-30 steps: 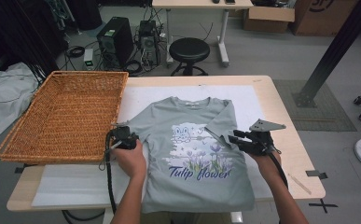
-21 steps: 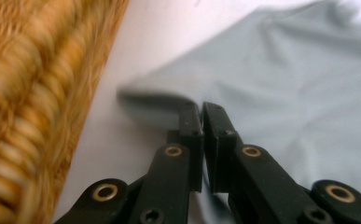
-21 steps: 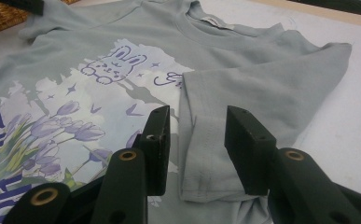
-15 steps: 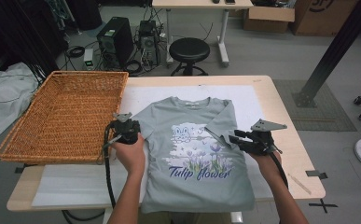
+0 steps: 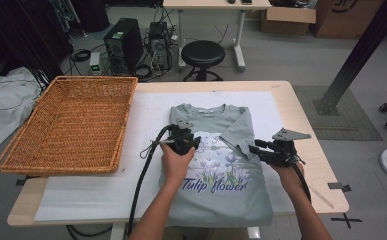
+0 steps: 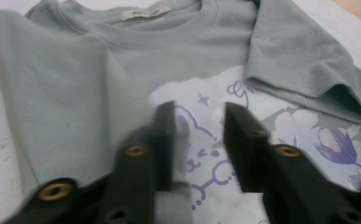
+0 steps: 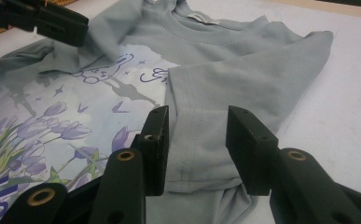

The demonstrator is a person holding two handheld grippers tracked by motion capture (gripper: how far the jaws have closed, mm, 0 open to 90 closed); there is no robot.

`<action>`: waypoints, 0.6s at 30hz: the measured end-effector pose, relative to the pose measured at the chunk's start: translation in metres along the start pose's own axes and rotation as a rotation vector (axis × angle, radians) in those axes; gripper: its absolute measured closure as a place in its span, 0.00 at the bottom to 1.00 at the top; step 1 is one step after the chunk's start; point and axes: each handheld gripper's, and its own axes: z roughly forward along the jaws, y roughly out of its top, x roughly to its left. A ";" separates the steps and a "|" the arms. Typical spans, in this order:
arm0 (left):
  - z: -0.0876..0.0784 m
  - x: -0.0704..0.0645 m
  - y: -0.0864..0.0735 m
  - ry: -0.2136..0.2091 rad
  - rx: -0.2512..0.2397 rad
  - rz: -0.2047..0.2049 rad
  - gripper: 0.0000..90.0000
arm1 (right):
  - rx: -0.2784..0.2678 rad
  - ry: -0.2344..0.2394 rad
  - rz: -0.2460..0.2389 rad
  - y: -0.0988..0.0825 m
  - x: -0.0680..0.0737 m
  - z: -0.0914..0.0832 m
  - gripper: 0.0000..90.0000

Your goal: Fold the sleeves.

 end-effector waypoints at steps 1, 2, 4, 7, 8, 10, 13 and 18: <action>-0.006 0.003 0.001 0.022 -0.041 -0.028 0.65 | -0.001 -0.001 0.000 0.000 0.000 0.000 0.66; -0.010 0.005 0.002 0.045 -0.064 -0.037 0.61 | -0.004 -0.001 -0.002 0.001 0.000 -0.001 0.66; -0.019 0.015 0.003 0.113 -0.112 -0.078 0.60 | -0.003 -0.004 -0.003 0.001 -0.001 -0.001 0.66; -0.019 0.031 0.000 0.184 -0.063 -0.115 0.59 | 0.003 -0.017 0.001 0.001 -0.002 0.001 0.66; -0.017 0.035 -0.002 0.206 -0.032 -0.116 0.59 | 0.005 -0.022 0.004 0.001 -0.002 0.002 0.66; -0.011 0.040 -0.008 0.236 0.024 -0.116 0.59 | 0.007 -0.037 0.014 0.000 -0.003 0.004 0.65; -0.001 0.043 -0.016 0.333 0.127 -0.072 0.60 | 0.005 -0.038 0.020 0.000 -0.002 0.005 0.64; -0.005 0.050 -0.023 0.480 0.169 -0.060 0.69 | 0.008 -0.040 0.024 0.000 -0.003 0.004 0.63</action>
